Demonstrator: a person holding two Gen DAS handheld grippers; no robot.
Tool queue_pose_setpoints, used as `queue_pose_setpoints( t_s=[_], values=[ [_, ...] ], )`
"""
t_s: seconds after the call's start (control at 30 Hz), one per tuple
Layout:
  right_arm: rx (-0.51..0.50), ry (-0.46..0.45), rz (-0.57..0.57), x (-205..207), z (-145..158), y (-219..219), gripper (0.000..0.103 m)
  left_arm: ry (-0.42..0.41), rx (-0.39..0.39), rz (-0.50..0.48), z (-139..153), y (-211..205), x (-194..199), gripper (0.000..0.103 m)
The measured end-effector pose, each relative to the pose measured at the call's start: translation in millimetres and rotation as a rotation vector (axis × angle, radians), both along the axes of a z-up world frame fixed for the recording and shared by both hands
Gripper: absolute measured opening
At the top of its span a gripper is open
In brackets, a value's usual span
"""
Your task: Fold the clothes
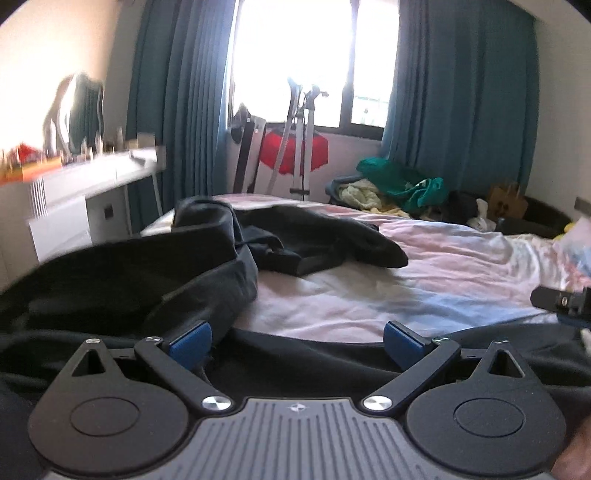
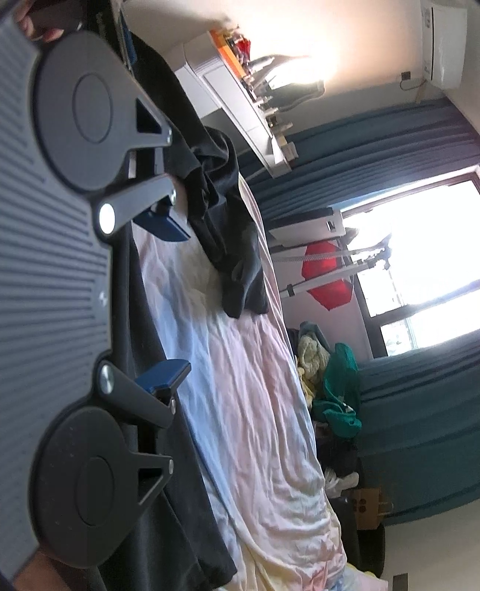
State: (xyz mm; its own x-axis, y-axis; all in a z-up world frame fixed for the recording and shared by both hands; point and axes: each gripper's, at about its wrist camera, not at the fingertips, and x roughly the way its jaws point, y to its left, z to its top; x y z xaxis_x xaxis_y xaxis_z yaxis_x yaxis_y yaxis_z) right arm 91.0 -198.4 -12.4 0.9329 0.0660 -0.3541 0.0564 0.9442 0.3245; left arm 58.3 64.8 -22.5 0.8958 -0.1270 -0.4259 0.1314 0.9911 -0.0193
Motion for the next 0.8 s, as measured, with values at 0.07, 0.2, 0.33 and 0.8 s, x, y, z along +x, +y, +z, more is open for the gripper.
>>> queue_pose_setpoints(
  t_s=[0.07,0.2,0.33,0.8],
  values=[
    [0.015,0.011,0.011,2,-3,1,0.073,0.001,0.009,-0.003,-1,0,0,0.101],
    [0.082,0.056,0.018,4,-15,-4,0.073,0.042,-0.062,0.003,12,7,16,0.100],
    [0.153,0.127,0.005,28,-26,1,0.074,0.032,-0.114,0.018,27,14,34,0.101],
    [0.695,0.180,-0.155,276,-80,24,0.074,0.072,-0.275,-0.073,-27,49,69,0.101]
  ],
)
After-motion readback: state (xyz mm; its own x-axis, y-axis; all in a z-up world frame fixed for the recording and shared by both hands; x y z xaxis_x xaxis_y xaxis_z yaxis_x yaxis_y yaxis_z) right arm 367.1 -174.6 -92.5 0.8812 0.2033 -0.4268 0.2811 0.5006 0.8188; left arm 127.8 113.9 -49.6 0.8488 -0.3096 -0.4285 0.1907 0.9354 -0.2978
